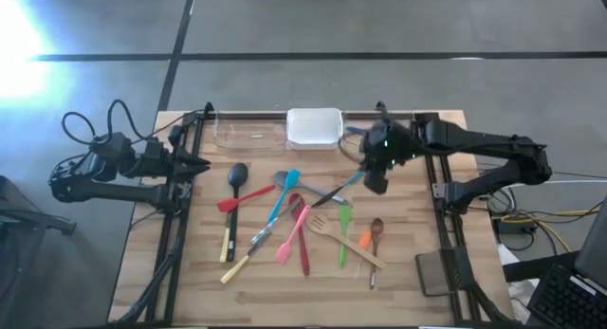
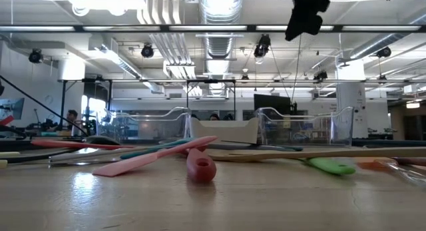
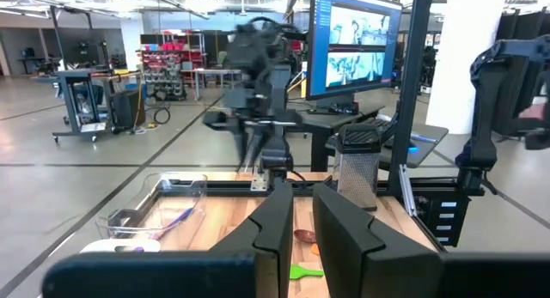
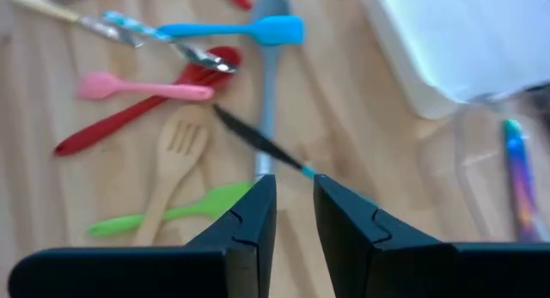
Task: Pick & Place Kitchen Items
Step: Put the wooden cooking spoon into the left transparent bin
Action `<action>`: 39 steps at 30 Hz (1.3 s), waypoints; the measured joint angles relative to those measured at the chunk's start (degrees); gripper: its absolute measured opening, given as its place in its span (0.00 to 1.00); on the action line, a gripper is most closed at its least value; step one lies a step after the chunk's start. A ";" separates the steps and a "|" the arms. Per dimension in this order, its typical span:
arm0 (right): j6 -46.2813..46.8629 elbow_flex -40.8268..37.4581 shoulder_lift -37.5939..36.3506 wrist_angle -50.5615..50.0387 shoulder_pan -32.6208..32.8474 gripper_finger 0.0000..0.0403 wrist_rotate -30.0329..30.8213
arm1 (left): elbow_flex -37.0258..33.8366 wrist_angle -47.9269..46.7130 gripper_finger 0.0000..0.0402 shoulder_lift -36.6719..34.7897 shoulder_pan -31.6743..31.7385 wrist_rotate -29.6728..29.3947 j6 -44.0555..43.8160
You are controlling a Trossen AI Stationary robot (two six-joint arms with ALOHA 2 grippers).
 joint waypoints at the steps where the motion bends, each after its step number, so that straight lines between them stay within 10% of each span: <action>1: 0.92 0.00 0.08 -0.01 1.79 0.19 0.97 | 0.00 0.00 0.14 -0.01 0.00 -0.01 0.00; 26: 22.36 -3.30 7.38 4.19 21.98 0.25 12.35 | 0.04 7.95 0.14 0.19 -0.02 0.02 -5.79; 39: 32.23 -3.34 21.91 2.17 24.87 0.42 4.93 | 0.07 10.01 0.14 0.12 -0.02 0.12 -5.86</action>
